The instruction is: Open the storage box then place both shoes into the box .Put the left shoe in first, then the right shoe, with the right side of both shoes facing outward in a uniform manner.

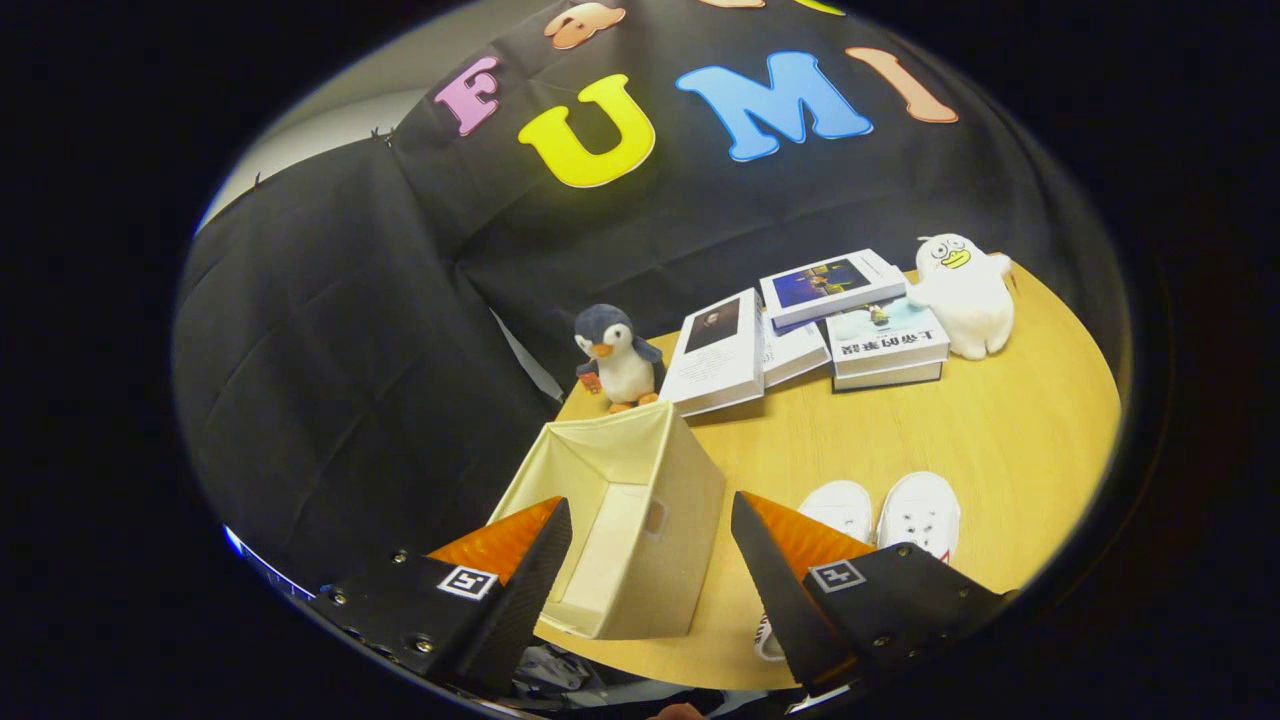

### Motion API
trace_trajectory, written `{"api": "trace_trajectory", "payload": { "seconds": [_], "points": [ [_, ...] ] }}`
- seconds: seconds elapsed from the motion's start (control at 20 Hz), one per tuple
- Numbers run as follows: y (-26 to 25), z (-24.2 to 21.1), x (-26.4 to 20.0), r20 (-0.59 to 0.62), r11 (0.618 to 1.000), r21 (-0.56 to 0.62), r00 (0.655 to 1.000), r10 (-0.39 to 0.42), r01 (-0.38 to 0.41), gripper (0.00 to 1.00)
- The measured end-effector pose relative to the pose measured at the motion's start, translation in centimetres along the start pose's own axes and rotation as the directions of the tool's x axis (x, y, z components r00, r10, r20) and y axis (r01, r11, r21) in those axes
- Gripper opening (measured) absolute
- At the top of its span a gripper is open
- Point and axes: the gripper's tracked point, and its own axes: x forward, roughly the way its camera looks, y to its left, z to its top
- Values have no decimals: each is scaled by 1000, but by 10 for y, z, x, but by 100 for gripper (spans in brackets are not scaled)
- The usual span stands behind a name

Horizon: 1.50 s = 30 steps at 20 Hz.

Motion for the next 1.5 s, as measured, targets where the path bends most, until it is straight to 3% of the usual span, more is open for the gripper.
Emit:
{"api": "trace_trajectory", "payload": {
  "seconds": [0.45, 1.05, 1.15, 1.25, 1.35, 1.5],
  "points": [
    [-78, -49, 14, -146, 993, 26, 983, -107, 112, 97],
    [-132, -106, 34, -320, 965, 160, 936, -149, 209, 96],
    [-139, -112, 36, -342, 957, 180, 926, -157, 229, 87],
    [-141, -114, 42, -349, 952, 192, 924, -159, 237, 86],
    [-152, -120, 44, -366, 943, 185, 910, -195, 277, 74],
    [-163, -124, 49, -372, 909, 260, 903, -216, 325, 39]
  ]
}}
